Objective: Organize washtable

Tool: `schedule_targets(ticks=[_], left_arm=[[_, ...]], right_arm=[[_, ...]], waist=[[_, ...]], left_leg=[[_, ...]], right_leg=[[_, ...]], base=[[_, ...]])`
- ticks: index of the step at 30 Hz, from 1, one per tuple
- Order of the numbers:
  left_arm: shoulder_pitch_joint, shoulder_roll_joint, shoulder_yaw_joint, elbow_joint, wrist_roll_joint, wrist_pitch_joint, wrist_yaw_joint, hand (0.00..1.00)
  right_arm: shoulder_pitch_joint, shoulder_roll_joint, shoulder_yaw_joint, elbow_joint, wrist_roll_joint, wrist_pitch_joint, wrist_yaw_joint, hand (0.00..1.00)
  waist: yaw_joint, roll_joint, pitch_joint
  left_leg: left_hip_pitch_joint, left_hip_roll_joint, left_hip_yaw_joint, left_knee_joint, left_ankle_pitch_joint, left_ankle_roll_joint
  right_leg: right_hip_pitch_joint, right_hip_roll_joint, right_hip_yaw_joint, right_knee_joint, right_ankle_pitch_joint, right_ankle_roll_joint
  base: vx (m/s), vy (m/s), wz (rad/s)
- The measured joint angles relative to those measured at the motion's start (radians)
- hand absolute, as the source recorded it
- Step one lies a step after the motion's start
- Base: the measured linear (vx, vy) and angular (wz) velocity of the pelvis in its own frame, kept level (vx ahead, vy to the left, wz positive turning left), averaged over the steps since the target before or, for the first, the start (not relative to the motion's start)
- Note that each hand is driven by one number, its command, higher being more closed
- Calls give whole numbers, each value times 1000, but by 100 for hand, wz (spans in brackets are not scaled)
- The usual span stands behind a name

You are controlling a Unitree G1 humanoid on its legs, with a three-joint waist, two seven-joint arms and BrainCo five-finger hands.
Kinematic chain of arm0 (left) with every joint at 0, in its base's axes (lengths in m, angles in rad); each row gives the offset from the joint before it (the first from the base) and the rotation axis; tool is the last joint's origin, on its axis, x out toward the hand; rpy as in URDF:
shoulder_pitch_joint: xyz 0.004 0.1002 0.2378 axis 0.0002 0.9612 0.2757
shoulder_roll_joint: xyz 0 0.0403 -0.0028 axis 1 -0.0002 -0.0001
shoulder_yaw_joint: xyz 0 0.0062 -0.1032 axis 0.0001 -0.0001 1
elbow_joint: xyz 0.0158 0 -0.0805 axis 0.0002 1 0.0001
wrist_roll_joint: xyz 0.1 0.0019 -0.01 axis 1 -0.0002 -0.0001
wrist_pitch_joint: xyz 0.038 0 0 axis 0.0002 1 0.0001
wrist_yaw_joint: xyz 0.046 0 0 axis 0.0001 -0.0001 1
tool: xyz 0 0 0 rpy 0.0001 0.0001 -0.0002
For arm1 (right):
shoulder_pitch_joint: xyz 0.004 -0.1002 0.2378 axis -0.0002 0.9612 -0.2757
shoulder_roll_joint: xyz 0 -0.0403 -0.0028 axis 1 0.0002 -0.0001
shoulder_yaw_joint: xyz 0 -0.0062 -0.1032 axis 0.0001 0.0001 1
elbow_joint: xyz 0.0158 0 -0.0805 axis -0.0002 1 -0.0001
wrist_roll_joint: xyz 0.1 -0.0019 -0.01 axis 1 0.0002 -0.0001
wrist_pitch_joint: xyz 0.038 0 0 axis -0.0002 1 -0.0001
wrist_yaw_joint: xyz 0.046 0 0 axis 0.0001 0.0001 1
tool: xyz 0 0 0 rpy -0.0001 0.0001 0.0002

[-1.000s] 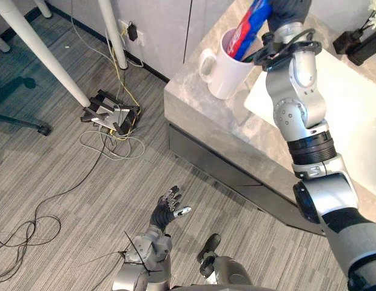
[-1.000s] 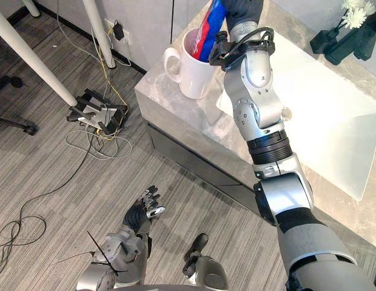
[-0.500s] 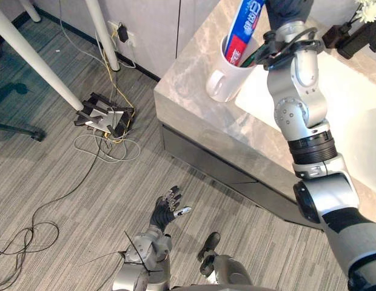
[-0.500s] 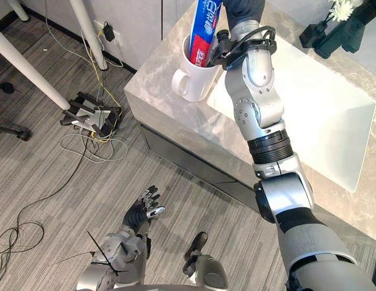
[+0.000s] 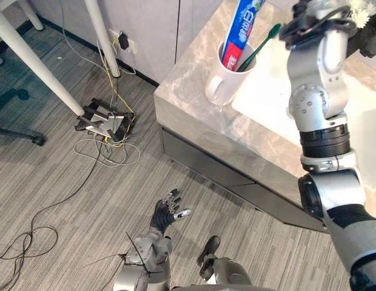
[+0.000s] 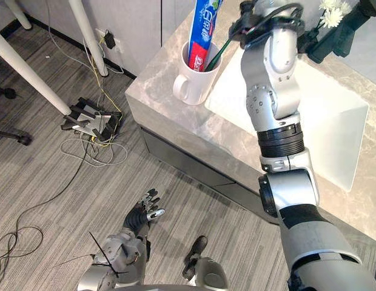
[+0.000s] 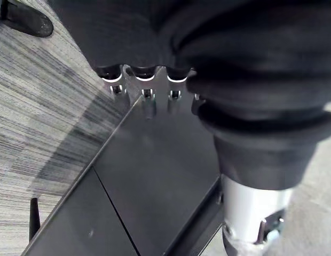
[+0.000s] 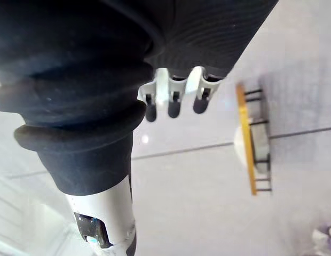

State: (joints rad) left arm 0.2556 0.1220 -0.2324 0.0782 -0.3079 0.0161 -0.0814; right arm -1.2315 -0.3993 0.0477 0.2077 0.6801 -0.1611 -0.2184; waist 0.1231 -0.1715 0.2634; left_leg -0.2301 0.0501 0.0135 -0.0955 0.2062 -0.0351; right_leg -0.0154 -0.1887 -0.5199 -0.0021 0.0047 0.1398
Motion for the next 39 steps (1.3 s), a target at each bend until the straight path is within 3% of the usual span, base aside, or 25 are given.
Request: schedule_targets(ticks=[6,11,14,17,18,23,27,30,32,34,39], left_arm=[[2,0,0,22,0,0,-3,0],[21,1,35,29,0,0,-5,0],[49,0,89,28,-1,0,-4,0],[70,-6,158,-23,-3,0,-2,0],[94,-11,197,-77,-3,0,-2,0],[191,-26,413,-354,-5,-5,-4,0],[220,11,547,-526,-34,-41,-52,0],[222,19,553,-594,-35,-59,-109,0],[224,27,555,-634,-36,-63,-143,0],[225,53,555,-664,-36,-63,-163,0],[190,169,572,-728,-37,-70,-190,0]], right_arm=[[-43,-54,-71,-7,35,-62,-4,0],[44,-132,-175,-107,46,-106,-22,0],[236,-168,-301,-184,45,-117,-22,0],[503,-169,-446,-243,48,-136,-22,0],[626,-158,-480,-271,74,-135,-16,0],[1091,-33,-606,-472,174,-83,69,0],[1398,99,-609,-608,194,-3,256,0],[1536,199,-520,-625,194,52,369,0],[1636,283,-382,-621,193,116,447,0],[1681,326,-296,-587,190,160,503,0],[1713,359,-144,-363,181,215,570,0]], waist=[[-6,12,-48],[-32,33,-99],[-54,45,-139],[-70,79,-170],[-88,95,-183],[-134,138,-213],[-168,138,-228],[-168,126,-236],[-167,121,-237],[-164,121,-237],[-161,121,-236]], left_leg=[[30,1,18,-1,-3,-4],[42,0,36,-1,-6,-7],[57,0,61,-2,-9,-5],[70,3,77,-7,-11,-6],[72,4,79,-7,-11,-6],[94,20,115,-7,-24,-20],[112,41,129,-7,-34,-34],[120,48,131,-7,-40,-41],[121,50,131,-7,-42,-43],[122,49,133,-7,-49,-49],[128,42,134,-7,-54,-42]], right_leg=[[26,0,5,-2,0,0],[27,-5,23,-3,1,-4],[27,-6,45,-3,0,-11],[27,-7,63,-5,1,-14],[27,-6,67,-9,3,-16],[30,6,101,-38,17,-35],[46,27,115,-58,19,-36],[56,34,116,-66,17,-34],[56,36,116,-66,17,-35],[56,34,118,-64,17,-35],[57,25,118,-51,11,-39]], base=[[-26,9,-2],[-36,18,-10],[-21,12,-25],[-39,5,-20],[-15,0,-18],[19,-16,-31],[34,-38,-15],[12,-21,-3],[0,0,0],[0,0,0],[0,0,0]])
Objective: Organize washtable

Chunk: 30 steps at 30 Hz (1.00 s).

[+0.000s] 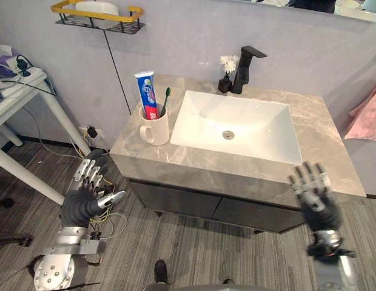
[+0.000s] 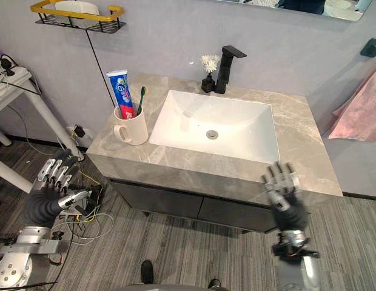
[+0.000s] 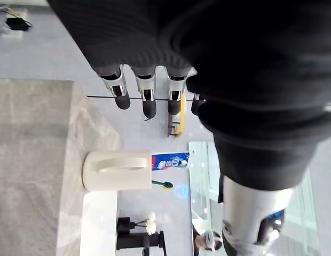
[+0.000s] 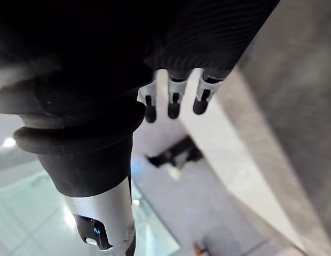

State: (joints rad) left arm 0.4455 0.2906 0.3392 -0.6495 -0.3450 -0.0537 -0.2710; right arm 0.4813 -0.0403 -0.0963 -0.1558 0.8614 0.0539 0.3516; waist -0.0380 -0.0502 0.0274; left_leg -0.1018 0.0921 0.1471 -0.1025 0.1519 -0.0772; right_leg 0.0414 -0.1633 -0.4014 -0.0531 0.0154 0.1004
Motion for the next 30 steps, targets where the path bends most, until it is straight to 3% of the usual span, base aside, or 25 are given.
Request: schedule_targets(ticks=[6,10,11,18,21,30], left_arm=[[-86,182,0,-22,-39,-27,-35,0],[-111,222,-127,-23,-57,-32,-61,0],[-111,224,-189,-23,-57,-32,-67,100],[-111,177,-500,31,-56,1,-105,100],[-112,171,-532,88,-53,22,-121,100],[-225,122,-532,195,49,31,-112,100]], right_arm=[[41,-18,69,153,-77,35,52,0],[56,-36,67,201,-101,33,66,0],[54,-36,66,219,-109,31,65,0],[45,-31,66,253,-126,28,40,0],[45,-27,67,253,-129,27,39,0],[23,-26,67,245,-153,27,39,0]], waist=[[-2,11,7],[-5,13,9],[-6,13,9],[-24,13,9],[-36,16,11],[-37,6,41]], left_leg=[[10,-4,0,0,-2,3],[12,-6,3,0,-3,4],[12,-6,4,0,-3,4],[12,-5,20,0,-4,5],[8,-3,32,1,-6,3],[-25,-2,48,6,-10,4]], right_leg=[[1,-7,1,19,-12,-6],[1,-10,3,20,-12,-6],[0,-10,4,20,-12,-6],[-13,-12,22,24,-12,-6],[-25,-11,35,25,-11,-6],[-70,-11,53,27,-8,-8]], base=[[0,0,0],[0,0,0],[0,0,0],[3,7,-7],[8,7,-12],[13,4,-5]])
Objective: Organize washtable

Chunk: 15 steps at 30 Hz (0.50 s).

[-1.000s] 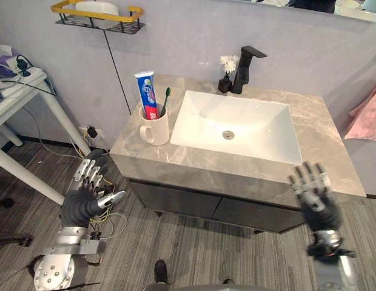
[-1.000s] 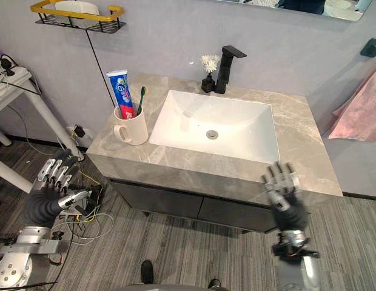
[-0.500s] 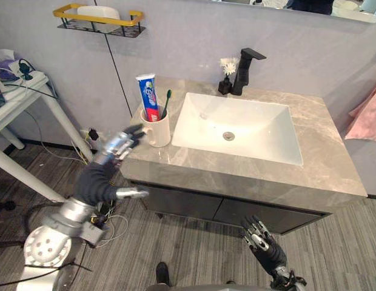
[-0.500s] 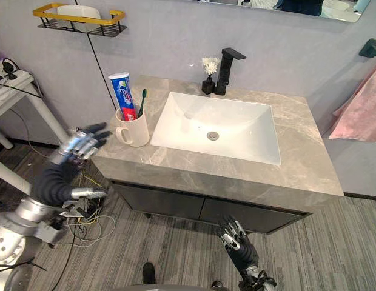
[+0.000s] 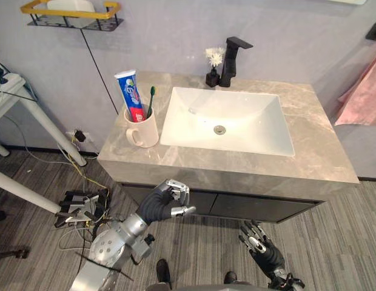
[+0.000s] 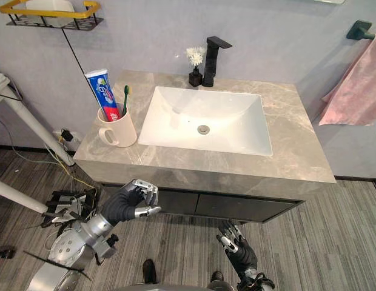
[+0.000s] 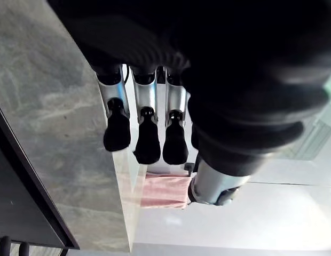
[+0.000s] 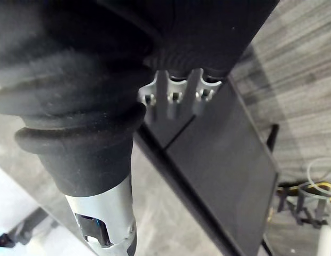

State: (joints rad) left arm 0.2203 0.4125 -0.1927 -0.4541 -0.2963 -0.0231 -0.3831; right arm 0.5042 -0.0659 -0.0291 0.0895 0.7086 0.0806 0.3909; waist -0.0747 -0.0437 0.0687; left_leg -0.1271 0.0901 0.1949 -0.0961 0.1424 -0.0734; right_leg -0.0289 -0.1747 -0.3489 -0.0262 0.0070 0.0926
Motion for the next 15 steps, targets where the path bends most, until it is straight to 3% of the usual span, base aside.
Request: schedule_targets(ticks=[5,15], left_arm=[[-55,-15,15,35,58,2,27,100],[-134,-15,124,36,120,3,60,100]], right_arm=[[0,6,0,-4,-14,1,-3,0],[-6,22,-1,-38,-32,1,-18,0]], waist=[[0,-1,10],[0,2,58]], left_leg=[[-12,0,2,1,0,1],[-13,-1,3,1,-10,4]], right_leg=[[-9,1,0,-3,11,17],[-10,1,-1,-3,11,17]], base=[[44,-1,-1],[5,0,0]])
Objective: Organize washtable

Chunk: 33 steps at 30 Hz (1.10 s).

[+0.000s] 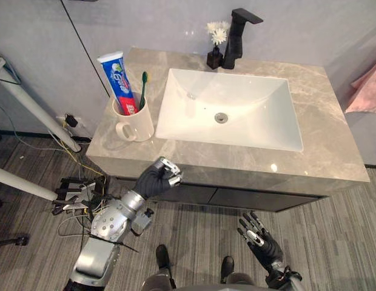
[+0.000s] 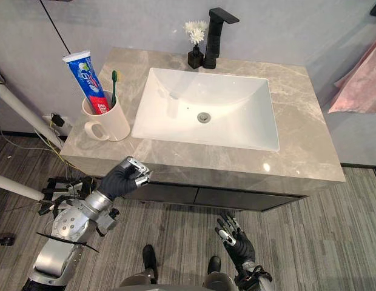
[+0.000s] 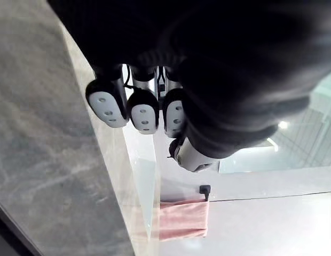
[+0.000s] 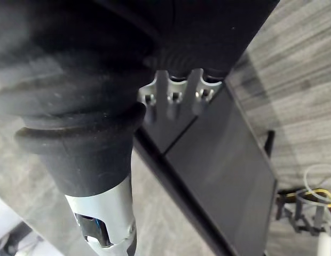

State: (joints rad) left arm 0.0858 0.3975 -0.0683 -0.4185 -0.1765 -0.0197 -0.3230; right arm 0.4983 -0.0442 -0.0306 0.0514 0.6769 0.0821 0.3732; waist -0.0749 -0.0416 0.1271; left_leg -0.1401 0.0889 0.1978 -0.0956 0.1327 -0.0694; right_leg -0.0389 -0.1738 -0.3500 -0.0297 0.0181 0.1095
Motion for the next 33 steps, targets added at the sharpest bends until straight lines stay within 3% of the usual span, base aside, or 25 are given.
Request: schedule_targets(ticks=[16,33], left_arm=[[-40,9,112,-1,46,0,45,100],[-117,9,115,80,87,1,65,100]], right_arm=[[1,20,-2,0,-20,0,-2,0],[1,20,-2,0,-20,3,-3,0]], waist=[[0,8,13],[-6,6,38]], left_leg=[[-1,0,0,0,-1,0],[-1,0,1,0,-2,1]], right_leg=[[-1,0,-2,1,0,-1],[-4,-1,-1,6,0,-1]], base=[[0,0,0],[0,0,0]])
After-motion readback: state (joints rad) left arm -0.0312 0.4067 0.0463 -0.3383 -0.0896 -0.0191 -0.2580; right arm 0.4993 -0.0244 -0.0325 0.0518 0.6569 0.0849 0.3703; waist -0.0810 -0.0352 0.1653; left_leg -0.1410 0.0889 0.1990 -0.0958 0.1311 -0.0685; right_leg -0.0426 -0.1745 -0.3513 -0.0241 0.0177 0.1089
